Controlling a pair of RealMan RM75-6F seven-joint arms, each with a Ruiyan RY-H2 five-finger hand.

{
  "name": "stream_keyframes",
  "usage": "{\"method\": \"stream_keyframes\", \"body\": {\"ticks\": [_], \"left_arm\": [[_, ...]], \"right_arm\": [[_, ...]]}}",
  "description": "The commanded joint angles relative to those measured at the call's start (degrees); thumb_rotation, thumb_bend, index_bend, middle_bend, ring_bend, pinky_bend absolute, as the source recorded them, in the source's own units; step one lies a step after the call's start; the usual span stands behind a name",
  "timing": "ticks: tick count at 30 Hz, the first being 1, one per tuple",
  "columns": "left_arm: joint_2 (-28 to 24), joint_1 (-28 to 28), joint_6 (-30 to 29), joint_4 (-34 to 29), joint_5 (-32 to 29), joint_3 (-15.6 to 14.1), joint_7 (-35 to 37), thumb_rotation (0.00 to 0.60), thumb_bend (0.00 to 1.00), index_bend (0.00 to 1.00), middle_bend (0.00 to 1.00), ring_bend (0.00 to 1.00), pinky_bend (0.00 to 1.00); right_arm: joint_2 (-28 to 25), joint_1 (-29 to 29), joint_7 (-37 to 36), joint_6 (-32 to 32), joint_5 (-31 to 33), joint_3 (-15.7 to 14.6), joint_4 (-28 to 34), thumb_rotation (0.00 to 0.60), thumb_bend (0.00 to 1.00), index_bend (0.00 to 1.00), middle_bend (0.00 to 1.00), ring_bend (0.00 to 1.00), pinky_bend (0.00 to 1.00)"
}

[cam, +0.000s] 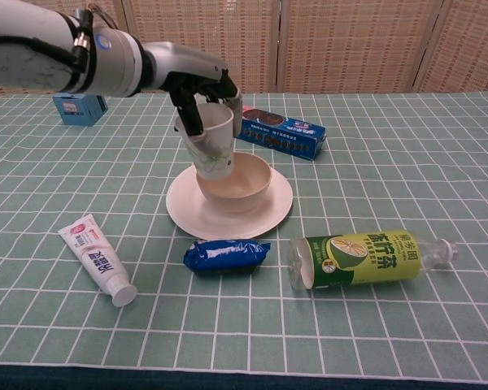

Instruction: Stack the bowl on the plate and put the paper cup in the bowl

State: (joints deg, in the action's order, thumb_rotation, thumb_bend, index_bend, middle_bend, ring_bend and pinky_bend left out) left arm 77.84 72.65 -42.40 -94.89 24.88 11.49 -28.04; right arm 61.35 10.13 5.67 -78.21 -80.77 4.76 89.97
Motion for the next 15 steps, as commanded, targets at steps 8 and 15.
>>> {"method": "stream_keyframes", "body": {"ticks": [8, 15], "left_arm": [[5.4, 4.4, -1.9, 6.4, -6.5, -1.8, -2.7, 0.6, 0.24, 0.43, 0.3, 0.29, 0.62], [8.2, 5.7, -1.9, 10.1, -9.4, -2.7, -3.7, 0.6, 0.24, 0.43, 0.3, 0.29, 0.62]], "right_arm": [[0.0, -0.2, -0.7, 0.2, 0.2, 0.0, -0.6, 0.6, 0.2, 0.13, 0.53, 0.49, 0.7], [0.2, -0.3, -1.0, 0.4, 0.3, 0.1, -1.0, 0.6, 0.2, 0.13, 0.53, 0.49, 0.7]]}}
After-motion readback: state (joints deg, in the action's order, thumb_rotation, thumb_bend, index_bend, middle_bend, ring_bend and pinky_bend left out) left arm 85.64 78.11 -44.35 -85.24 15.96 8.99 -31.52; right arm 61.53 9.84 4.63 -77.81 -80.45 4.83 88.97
